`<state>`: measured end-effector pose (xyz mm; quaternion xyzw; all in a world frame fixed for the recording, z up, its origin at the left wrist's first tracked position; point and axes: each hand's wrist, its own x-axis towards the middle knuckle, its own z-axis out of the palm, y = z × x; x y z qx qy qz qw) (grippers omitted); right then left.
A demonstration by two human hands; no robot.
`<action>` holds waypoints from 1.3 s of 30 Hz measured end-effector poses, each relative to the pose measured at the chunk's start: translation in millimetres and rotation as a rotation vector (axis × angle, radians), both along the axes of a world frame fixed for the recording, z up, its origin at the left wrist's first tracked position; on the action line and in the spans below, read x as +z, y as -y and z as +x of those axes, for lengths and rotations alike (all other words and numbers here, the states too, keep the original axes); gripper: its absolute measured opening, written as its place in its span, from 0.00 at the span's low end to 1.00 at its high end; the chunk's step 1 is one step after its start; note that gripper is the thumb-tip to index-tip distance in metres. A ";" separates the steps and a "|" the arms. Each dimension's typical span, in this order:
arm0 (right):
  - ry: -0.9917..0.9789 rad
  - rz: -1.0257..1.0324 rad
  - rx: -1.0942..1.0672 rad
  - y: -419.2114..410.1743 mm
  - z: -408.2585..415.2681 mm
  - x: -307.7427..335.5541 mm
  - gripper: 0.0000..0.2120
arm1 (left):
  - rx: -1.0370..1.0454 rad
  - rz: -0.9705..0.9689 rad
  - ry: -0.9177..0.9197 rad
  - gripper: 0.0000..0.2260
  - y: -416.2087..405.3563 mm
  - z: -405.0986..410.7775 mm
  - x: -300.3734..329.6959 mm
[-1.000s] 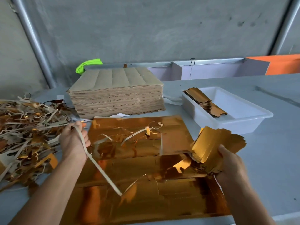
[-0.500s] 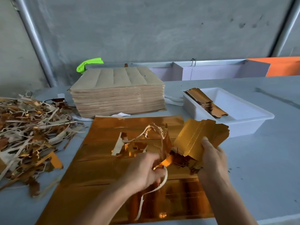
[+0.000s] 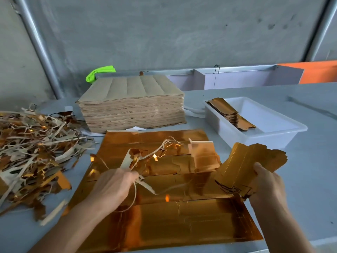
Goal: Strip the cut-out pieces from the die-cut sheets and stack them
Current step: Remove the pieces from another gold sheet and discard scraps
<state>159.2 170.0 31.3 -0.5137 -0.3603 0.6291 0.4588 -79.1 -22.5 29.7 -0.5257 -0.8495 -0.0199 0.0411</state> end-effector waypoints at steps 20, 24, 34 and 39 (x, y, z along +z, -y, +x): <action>-0.038 0.030 0.095 9.6 -10.7 -4.3 0.20 | -0.176 0.080 0.116 0.28 -67.4 90.4 18.3; -0.016 0.047 0.099 11.6 -8.1 -4.5 0.20 | -0.108 -0.005 0.032 0.23 -88.4 97.5 -9.3; 0.199 0.203 0.134 17.6 -26.6 -13.7 0.13 | -0.055 0.334 -0.031 0.10 -73.2 79.7 7.4; 0.280 0.368 0.263 38.8 -50.8 -11.3 0.14 | -0.293 0.426 -0.110 0.04 -73.2 120.5 14.5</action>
